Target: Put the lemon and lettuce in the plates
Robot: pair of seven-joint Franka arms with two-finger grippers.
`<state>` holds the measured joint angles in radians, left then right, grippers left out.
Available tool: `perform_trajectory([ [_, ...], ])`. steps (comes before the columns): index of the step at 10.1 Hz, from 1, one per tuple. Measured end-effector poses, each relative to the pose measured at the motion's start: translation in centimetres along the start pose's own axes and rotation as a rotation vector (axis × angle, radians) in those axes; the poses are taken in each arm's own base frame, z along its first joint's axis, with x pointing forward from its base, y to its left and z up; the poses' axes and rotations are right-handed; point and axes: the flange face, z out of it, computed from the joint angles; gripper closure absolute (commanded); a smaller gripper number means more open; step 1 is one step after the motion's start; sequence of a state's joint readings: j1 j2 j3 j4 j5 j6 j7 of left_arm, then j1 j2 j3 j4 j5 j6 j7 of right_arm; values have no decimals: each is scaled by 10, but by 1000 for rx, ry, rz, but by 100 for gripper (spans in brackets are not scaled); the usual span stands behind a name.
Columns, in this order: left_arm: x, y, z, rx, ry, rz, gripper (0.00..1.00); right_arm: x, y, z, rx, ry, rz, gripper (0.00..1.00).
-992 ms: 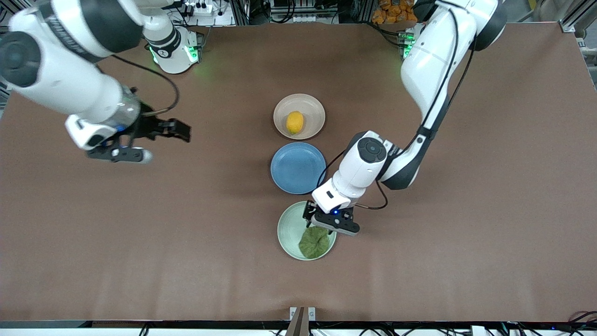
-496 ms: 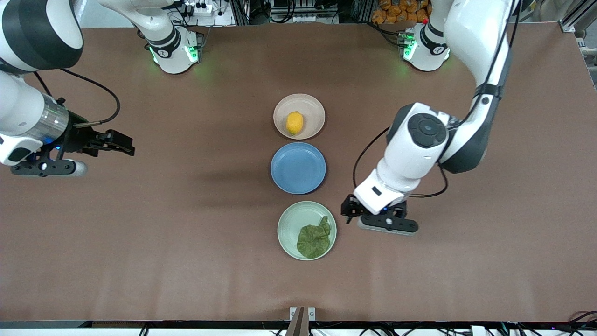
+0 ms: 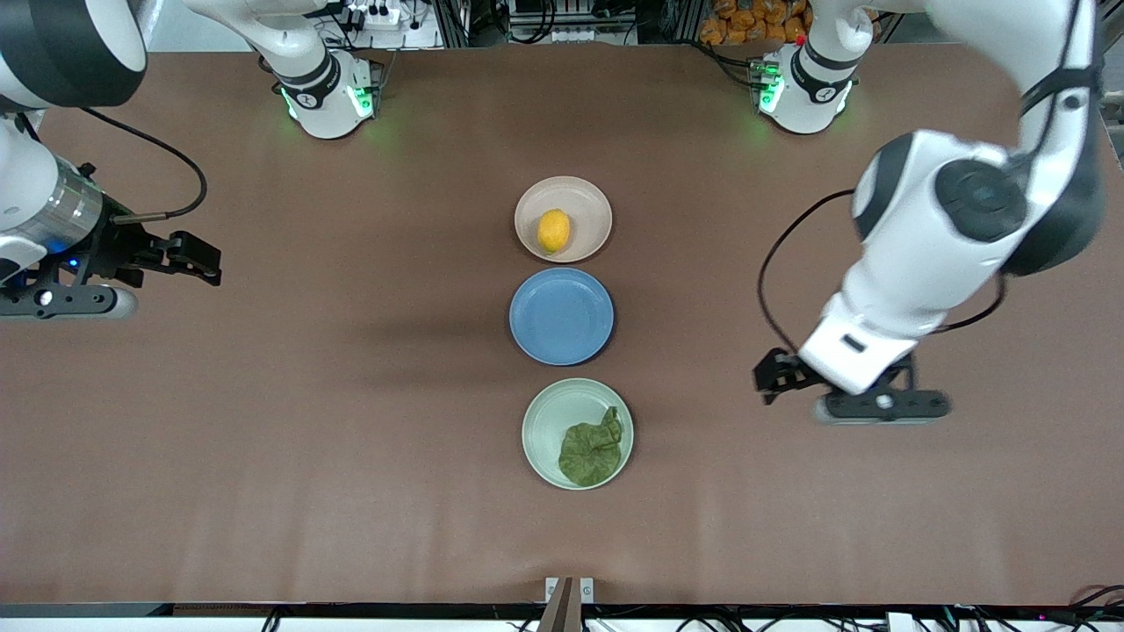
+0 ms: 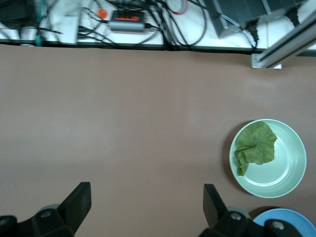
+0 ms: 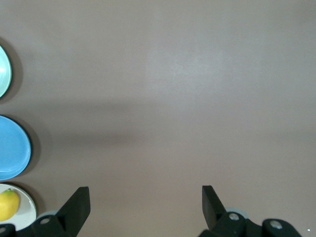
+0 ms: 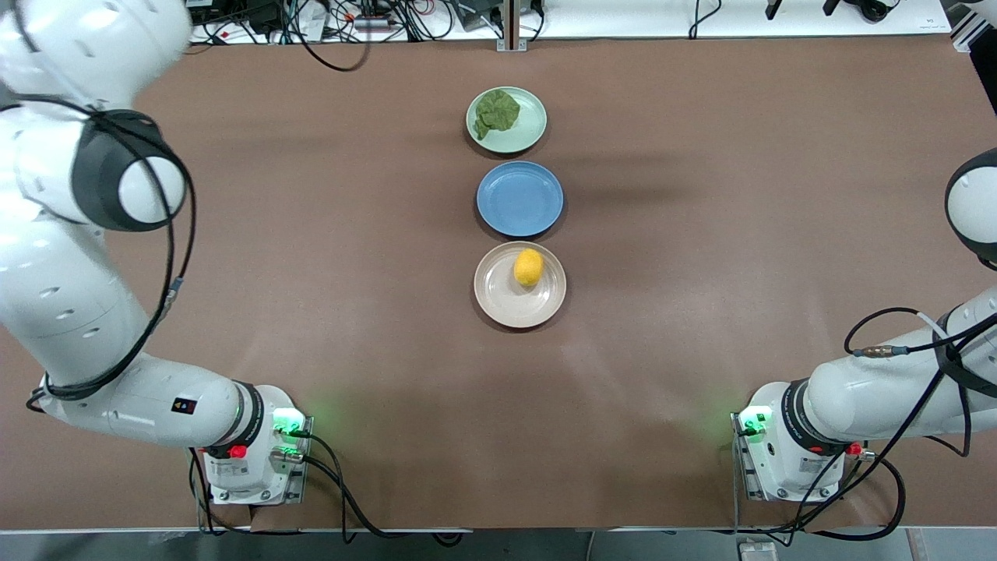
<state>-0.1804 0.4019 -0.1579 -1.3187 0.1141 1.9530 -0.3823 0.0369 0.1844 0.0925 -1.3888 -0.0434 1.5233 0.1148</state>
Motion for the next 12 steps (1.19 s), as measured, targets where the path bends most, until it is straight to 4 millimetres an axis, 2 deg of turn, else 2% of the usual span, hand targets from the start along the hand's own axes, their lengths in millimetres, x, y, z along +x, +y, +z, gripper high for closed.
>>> perform_trajectory([
  [2, -4, -34, -40, 33, -25, -24, 0, 1, 10, -1, -2, 2, 19, 0],
  [5, -22, -55, -85, 67, -69, -36, 0, 1, 18, -1, -4, -2, 33, 0],
  [8, -28, -81, -104, 85, -94, -21, 0, 1, 20, -2, -5, -2, 36, 0],
  [12, -48, -89, -122, 75, -122, -34, 0, -7, 21, -7, -5, 9, 37, 0],
])
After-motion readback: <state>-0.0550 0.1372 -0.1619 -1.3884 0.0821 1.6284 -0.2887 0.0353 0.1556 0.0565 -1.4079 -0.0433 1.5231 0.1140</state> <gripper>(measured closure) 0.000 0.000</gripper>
